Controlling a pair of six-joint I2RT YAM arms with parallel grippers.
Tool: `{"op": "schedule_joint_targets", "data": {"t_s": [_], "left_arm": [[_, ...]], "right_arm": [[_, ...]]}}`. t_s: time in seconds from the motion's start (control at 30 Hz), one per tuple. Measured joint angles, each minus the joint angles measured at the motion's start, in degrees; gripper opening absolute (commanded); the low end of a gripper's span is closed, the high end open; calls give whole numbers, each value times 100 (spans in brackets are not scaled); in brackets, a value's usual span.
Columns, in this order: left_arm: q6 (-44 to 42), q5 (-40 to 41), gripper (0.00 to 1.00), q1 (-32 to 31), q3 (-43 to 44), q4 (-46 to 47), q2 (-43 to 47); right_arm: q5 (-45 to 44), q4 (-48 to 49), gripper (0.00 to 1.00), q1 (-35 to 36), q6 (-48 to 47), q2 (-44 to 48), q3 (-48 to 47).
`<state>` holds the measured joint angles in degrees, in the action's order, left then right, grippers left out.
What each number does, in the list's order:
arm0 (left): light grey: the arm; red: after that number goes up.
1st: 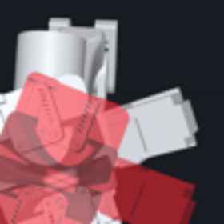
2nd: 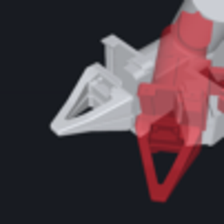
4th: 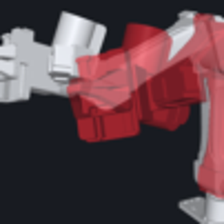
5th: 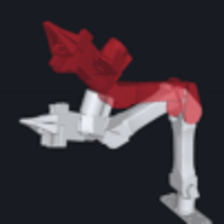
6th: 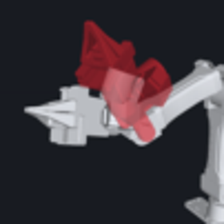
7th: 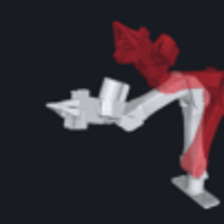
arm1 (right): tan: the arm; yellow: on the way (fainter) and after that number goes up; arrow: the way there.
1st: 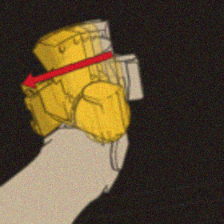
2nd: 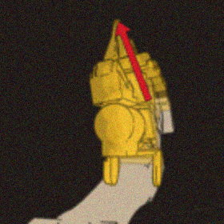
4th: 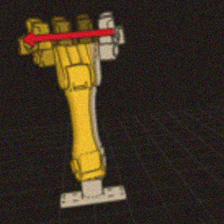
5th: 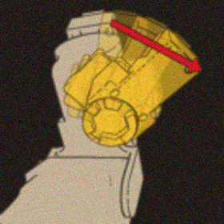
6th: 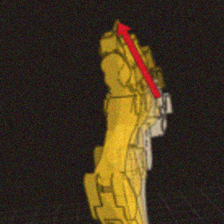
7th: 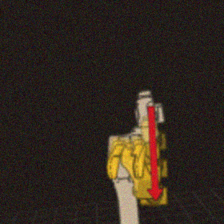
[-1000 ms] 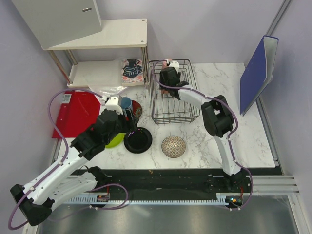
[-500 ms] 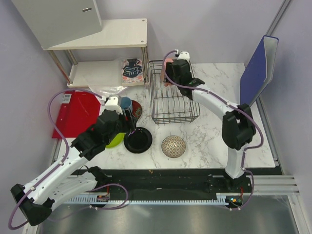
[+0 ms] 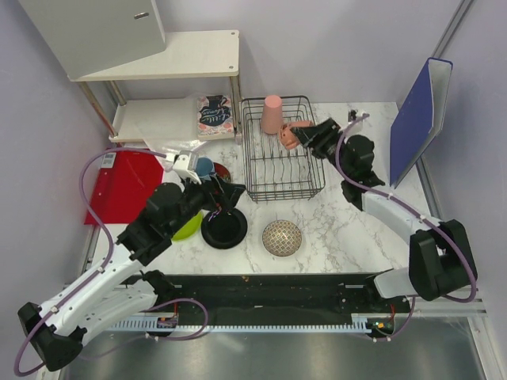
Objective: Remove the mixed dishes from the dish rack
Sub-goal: Pick up the cup from the dish rack.
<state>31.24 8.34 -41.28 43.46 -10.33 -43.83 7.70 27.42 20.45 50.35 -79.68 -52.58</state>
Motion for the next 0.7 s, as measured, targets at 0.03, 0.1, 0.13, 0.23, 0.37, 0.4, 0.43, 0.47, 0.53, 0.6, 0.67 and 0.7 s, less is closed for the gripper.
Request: {"op": "schedule_joint_targets", "data": {"t_s": [0.03, 0.1, 0.13, 0.23, 0.37, 0.4, 0.43, 0.47, 0.53, 0.6, 0.67, 0.7], "left_arm": [[63, -190, 99, 0, -96, 238, 39], [201, -629, 99, 2, -297, 785, 76], [271, -861, 99, 4, -393, 1084, 72], [501, -1434, 99, 4, -610, 1926, -68], [835, -1930, 92, 7, -874, 3014, -459], [901, -1993, 91, 7, -916, 3200, -562], [986, -2092, 89, 9, -953, 3436, -723], [1036, -2124, 88, 9, -973, 3598, -828], [1147, -2214, 87, 11, -1021, 3978, -1038], [1220, -2245, 86, 11, -1045, 4262, -1165], [1257, -2247, 85, 11, -1045, 4509, -1255], [1261, -2245, 85, 11, -1045, 4597, -1287]], "right_arm": [[254, 452, 0, -101, 367, -4, 367], [743, 1268, 0, -155, 1040, -13, 1032], [986, 1663, 0, -136, 1346, -15, 1292], [1530, 2686, 0, -50, 2063, -15, 1725], [1974, 3751, 0, -13, 2780, -2, 1978], [2028, 3912, 0, -2, 2911, 11, 2052], [2096, 4030, 0, 11, 3008, 26, 2133], [2120, 4092, 0, 24, 3060, 44, 2194], [2205, 4186, 0, 76, 3123, 103, 2341], [2245, 4207, 0, 153, 3086, 210, 2468], [2260, 4240, 0, 269, 3025, 332, 2546], [2267, 4253, 0, 313, 2983, 372, 2557]]}}
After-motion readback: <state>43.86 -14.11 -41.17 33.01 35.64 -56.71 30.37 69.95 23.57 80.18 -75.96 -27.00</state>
